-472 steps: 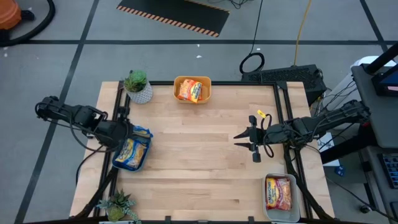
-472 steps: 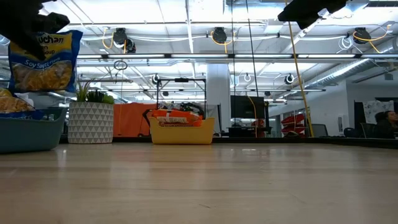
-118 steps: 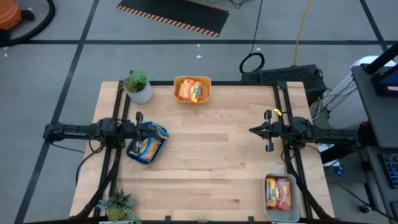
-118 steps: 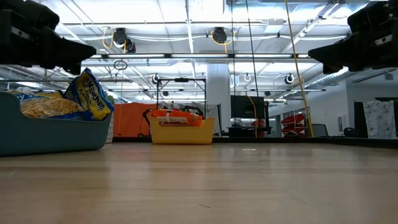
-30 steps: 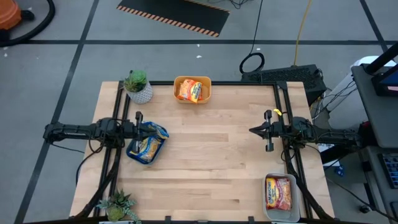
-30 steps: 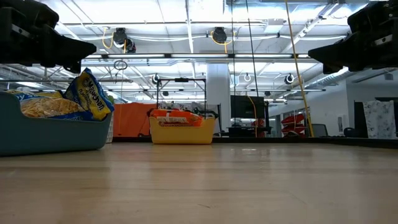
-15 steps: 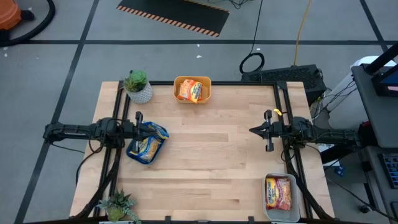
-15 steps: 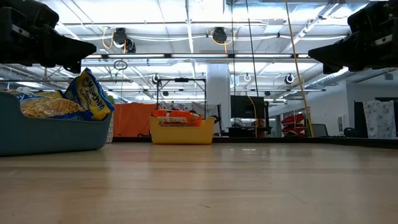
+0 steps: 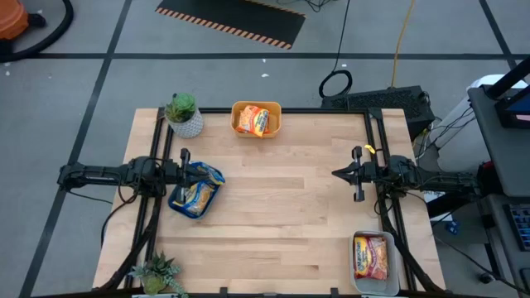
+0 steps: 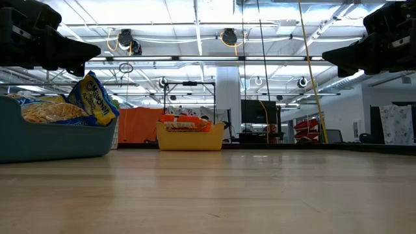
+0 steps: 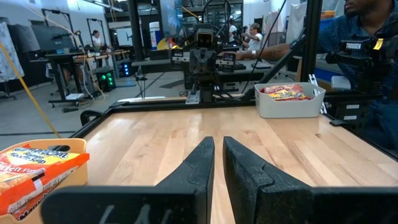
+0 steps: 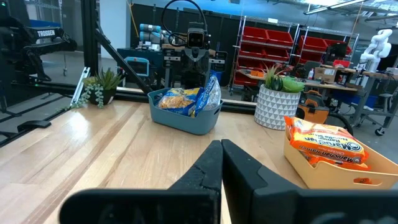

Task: Sort Maruchan noodles
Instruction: Return to Home Position

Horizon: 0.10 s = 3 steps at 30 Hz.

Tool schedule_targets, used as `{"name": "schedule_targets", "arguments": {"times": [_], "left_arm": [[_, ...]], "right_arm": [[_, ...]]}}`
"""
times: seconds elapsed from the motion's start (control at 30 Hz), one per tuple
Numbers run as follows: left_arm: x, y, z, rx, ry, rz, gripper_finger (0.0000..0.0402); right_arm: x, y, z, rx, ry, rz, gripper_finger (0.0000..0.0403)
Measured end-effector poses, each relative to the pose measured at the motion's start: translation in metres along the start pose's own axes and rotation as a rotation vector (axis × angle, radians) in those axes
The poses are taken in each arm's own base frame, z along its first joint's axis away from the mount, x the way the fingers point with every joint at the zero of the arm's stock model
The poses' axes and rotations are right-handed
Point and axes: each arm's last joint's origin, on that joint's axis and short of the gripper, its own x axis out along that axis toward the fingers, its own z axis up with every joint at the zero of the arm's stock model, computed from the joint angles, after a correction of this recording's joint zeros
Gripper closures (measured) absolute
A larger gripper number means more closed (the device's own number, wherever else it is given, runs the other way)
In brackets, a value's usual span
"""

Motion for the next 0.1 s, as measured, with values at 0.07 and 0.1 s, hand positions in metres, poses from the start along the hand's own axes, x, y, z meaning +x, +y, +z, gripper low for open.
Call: {"name": "schedule_targets", "arguments": {"times": [0.07,0.1], "left_arm": [[0.0,0.0,0.0,0.0,0.0,0.0,0.0362],[0.0,0.0,0.0,0.0,0.0,0.0,0.0362]], "right_arm": [[0.0,0.0,0.0,0.0,0.0,0.0,0.0403],[0.0,0.0,0.0,0.0,0.0,0.0,0.0403]]}}
